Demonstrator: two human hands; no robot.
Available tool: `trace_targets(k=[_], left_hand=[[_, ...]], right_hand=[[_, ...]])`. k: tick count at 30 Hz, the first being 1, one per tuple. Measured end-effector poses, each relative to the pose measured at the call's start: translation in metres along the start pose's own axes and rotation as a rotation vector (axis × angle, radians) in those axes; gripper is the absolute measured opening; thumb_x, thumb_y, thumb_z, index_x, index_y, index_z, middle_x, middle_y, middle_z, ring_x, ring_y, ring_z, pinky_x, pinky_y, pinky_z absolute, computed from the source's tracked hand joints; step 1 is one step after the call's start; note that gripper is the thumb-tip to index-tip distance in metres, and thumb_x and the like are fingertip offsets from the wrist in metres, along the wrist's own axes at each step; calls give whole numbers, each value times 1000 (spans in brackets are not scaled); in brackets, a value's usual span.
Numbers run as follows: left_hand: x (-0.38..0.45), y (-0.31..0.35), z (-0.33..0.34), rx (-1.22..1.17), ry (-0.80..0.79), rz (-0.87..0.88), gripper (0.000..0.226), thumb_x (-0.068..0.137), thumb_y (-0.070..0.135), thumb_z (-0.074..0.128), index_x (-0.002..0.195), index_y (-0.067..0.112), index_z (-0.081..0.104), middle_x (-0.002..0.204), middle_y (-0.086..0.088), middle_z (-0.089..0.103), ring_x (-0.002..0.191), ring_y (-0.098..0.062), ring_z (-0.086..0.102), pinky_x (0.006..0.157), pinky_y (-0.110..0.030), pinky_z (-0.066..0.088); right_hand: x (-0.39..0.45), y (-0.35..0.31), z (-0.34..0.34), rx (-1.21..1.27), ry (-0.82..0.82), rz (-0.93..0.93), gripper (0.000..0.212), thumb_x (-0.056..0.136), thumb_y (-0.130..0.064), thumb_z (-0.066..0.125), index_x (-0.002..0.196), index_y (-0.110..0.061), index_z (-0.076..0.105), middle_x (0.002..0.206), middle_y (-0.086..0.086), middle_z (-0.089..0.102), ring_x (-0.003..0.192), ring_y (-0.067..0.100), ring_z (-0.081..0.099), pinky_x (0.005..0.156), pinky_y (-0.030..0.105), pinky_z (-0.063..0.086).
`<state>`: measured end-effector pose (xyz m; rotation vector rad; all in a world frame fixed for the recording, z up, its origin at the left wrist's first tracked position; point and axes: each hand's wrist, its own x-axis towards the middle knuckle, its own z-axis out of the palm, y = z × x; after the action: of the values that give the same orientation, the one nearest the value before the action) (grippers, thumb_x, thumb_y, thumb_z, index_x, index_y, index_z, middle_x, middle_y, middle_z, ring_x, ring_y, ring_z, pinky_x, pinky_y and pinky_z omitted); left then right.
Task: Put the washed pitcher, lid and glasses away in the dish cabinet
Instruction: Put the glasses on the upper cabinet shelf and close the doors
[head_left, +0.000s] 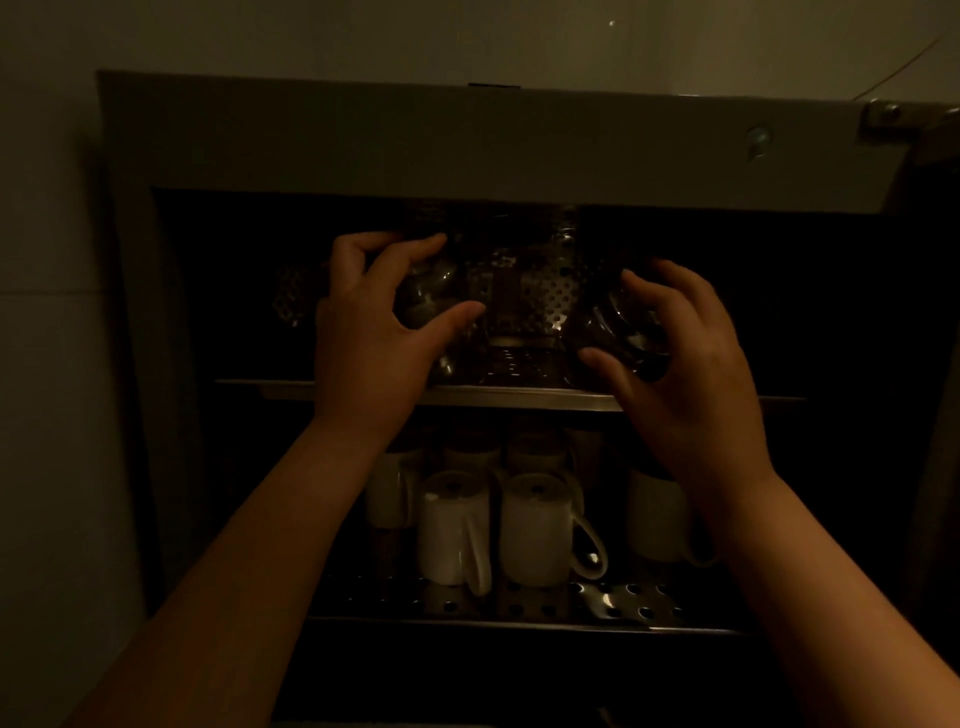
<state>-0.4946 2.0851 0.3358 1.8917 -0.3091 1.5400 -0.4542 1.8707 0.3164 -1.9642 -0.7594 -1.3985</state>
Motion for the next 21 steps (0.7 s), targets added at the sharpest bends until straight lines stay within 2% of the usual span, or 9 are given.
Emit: trace_targets(k=[5,7,11,14,17,21], left_hand=[[7,4,-2,85,-46,-27,54,74,42,76,120,22,57,119,2,45,108,-13,51,98,-43,44],[8,6,0,128,-50,-19,52,75,44,73,117,19,53,118,1,49,107,-16,53,94,-49,44],[9,6,9,164,-98,-33,48,82,45,67,117,16,51,118,-2,51,107,-18,53,93,-51,44],[11,5,13,171,-135,-74,48,85,45,63,120,14,51,122,-6,49,109,-21,52,94,-47,44],[11,6,15,174,-144,-99,47,86,42,63,122,13,51,126,-9,47,111,-23,51,93,-40,45],[12,9,16,241,-187,-116,52,86,37,63,129,14,46,134,-12,41,114,-30,50,94,-45,44]], right_hand=[[4,-1,1,-24,-45,7,62,77,-40,64,132,-13,50,138,10,44,128,26,42,99,45,44],[7,-4,1,-65,-64,5,61,77,-39,67,131,-15,51,137,9,45,126,26,44,97,44,46],[15,-7,2,-173,-109,-5,58,79,-41,68,129,-18,51,130,6,50,115,25,50,87,41,50],[21,-9,2,-231,-145,-1,54,82,-45,64,127,-17,52,123,6,53,107,25,53,79,37,49],[24,-12,5,-331,-187,19,53,85,-49,57,127,-18,50,120,7,53,104,26,53,78,36,47],[28,-17,8,-387,-252,99,51,89,-52,49,128,-19,48,122,9,52,107,28,51,81,36,43]])
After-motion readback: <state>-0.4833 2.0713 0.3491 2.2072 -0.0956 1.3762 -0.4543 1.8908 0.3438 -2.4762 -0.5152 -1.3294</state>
